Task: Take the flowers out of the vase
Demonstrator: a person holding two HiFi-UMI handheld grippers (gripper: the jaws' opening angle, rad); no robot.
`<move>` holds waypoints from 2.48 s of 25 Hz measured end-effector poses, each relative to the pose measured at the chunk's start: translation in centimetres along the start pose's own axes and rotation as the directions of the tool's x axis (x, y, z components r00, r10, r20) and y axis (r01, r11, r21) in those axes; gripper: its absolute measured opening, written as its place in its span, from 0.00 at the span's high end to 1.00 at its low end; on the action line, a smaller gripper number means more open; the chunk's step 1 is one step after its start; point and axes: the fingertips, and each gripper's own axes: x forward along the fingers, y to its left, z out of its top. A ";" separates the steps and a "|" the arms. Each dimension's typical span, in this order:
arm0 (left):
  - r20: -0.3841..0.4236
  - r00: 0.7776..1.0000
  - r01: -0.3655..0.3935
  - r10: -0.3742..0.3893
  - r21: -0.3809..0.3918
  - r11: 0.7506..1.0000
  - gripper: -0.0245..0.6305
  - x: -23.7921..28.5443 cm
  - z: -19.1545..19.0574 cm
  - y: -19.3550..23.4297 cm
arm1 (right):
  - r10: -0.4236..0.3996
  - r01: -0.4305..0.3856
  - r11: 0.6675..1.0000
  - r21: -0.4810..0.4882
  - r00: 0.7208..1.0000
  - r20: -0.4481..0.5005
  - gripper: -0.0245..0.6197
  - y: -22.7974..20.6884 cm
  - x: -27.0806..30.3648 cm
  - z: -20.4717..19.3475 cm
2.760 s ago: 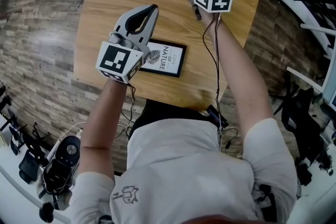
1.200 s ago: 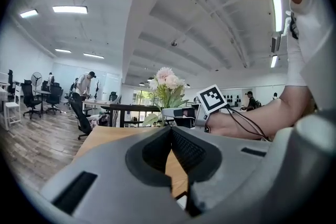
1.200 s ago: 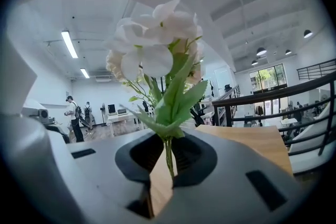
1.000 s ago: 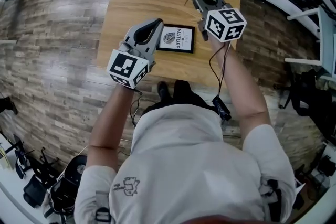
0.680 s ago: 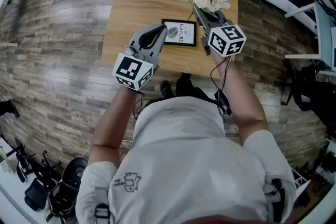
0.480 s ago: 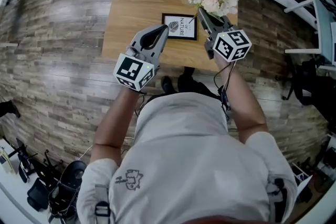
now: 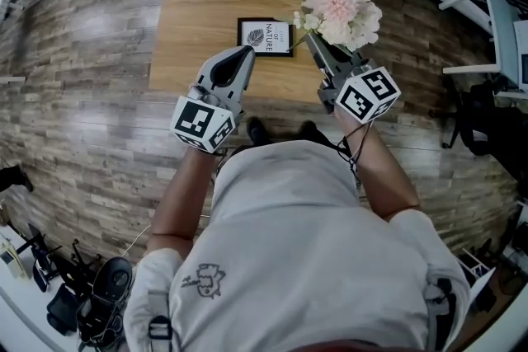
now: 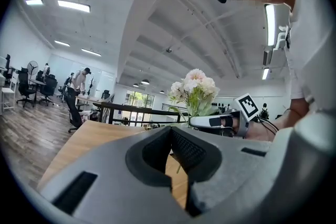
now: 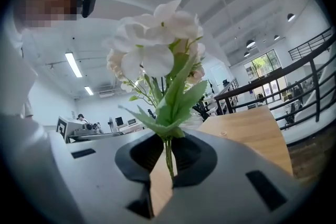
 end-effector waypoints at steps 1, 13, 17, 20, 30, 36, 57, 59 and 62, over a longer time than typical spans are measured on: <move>0.002 1.000 -0.005 0.005 -0.002 1.000 0.96 0.3 0.0 -0.6 | 0.013 -0.013 1.000 0.000 1.000 -0.001 0.89 0.0 -0.6 0.1; 0.029 0.982 -0.185 0.186 -0.033 0.982 0.96 2.5 -0.3 -7.7 | 0.220 -0.222 0.975 -0.020 0.972 -0.081 0.89 -1.8 -8.6 0.9; 0.031 0.967 -0.250 0.251 -0.030 0.968 0.96 2.0 -0.3 -10.1 | 0.271 -0.273 0.962 -0.010 0.958 -0.092 0.89 -2.2 -11.1 1.2; 0.021 0.959 -0.282 0.282 -0.017 0.959 0.96 1.2 -0.2 -11.2 | 0.302 -0.304 0.953 -0.004 0.948 -0.101 0.89 -1.8 -12.2 1.1; 0.034 0.968 -0.251 0.250 0.034 0.967 0.96 -1.2 0.6 -14.4 | 0.323 -0.326 0.945 -0.027 0.943 -0.085 0.89 1.4 -15.5 0.7; 0.026 0.975 -0.221 0.220 0.051 0.974 0.96 -5.2 0.3 -15.8 | 0.296 -0.299 0.954 -0.028 0.951 -0.089 0.89 4.8 -17.6 -0.8; 0.055 0.993 -0.101 0.100 0.022 0.995 0.96 -16.6 -0.4 -18.6 | 0.213 -0.220 0.971 -0.090 0.974 -0.082 0.89 16.4 -22.1 -5.6; 0.056 0.994 -0.094 0.093 0.017 0.995 0.96 -17.3 -0.5 -18.9 | 0.208 -0.215 0.973 -0.089 0.975 -0.082 0.89 17.1 -22.6 -6.0; 0.056 0.995 -0.083 0.082 0.014 0.996 0.96 -18.5 -1.0 -19.4 | 0.208 -0.215 0.973 -0.087 0.975 -0.079 0.88 18.4 -23.2 -6.8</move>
